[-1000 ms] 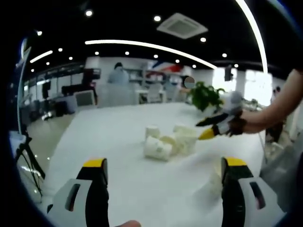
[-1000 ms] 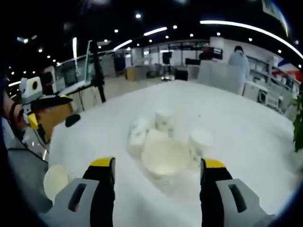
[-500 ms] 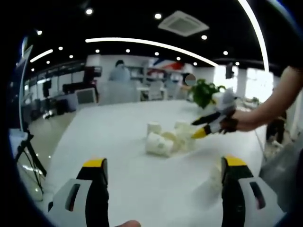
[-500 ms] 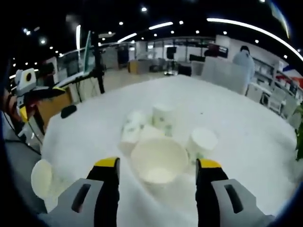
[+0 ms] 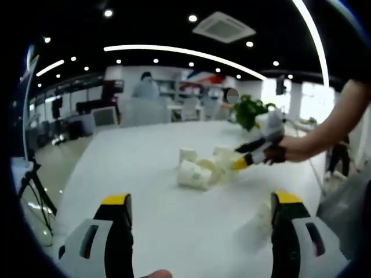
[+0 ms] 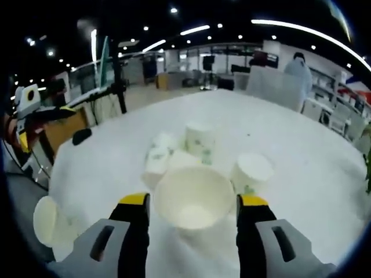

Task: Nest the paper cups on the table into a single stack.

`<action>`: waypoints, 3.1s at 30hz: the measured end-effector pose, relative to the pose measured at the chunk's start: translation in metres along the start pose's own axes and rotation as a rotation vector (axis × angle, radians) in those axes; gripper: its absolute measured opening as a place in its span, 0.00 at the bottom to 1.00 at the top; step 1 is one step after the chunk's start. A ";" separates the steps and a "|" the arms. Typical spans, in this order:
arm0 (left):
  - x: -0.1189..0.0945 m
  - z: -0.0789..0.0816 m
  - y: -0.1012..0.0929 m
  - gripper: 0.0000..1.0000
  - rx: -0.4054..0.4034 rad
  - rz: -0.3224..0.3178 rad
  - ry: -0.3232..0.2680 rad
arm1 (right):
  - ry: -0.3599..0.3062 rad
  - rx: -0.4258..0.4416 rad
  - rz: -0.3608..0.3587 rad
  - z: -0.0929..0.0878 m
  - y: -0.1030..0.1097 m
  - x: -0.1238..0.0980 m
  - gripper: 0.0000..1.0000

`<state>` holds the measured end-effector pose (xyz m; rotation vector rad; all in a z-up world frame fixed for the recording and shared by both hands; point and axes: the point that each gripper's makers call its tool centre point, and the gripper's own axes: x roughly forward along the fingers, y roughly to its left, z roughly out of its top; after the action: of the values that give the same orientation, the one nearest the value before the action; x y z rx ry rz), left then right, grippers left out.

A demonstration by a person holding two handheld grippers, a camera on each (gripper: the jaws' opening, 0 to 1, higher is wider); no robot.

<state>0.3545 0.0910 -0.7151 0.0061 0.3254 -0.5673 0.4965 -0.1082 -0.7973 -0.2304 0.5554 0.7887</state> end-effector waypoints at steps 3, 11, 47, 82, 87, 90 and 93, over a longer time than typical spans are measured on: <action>-0.001 -0.002 0.001 0.98 -0.003 0.005 0.003 | -0.006 0.010 -0.002 0.001 -0.001 0.000 0.55; -0.003 -0.005 0.001 0.98 -0.006 0.010 0.010 | -0.016 0.030 -0.006 0.002 -0.006 0.002 0.49; -0.012 0.005 -0.006 0.97 0.009 -0.012 -0.018 | -0.036 0.042 0.018 0.003 0.014 -0.031 0.39; -0.011 0.011 -0.011 0.97 0.020 -0.038 -0.036 | -0.074 0.053 -0.020 0.013 0.007 -0.073 0.38; -0.010 0.012 -0.012 0.97 0.025 -0.046 -0.037 | -0.090 0.053 -0.019 0.019 0.007 -0.083 0.38; -0.010 0.012 -0.014 0.97 0.026 -0.052 -0.037 | -0.095 0.048 -0.021 0.022 0.006 -0.087 0.38; -0.009 0.012 -0.014 0.97 0.027 -0.055 -0.035 | -0.106 0.043 -0.022 0.028 0.006 -0.092 0.37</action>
<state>0.3431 0.0830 -0.6998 0.0137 0.2849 -0.6262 0.4500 -0.1487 -0.7236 -0.1538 0.4692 0.7618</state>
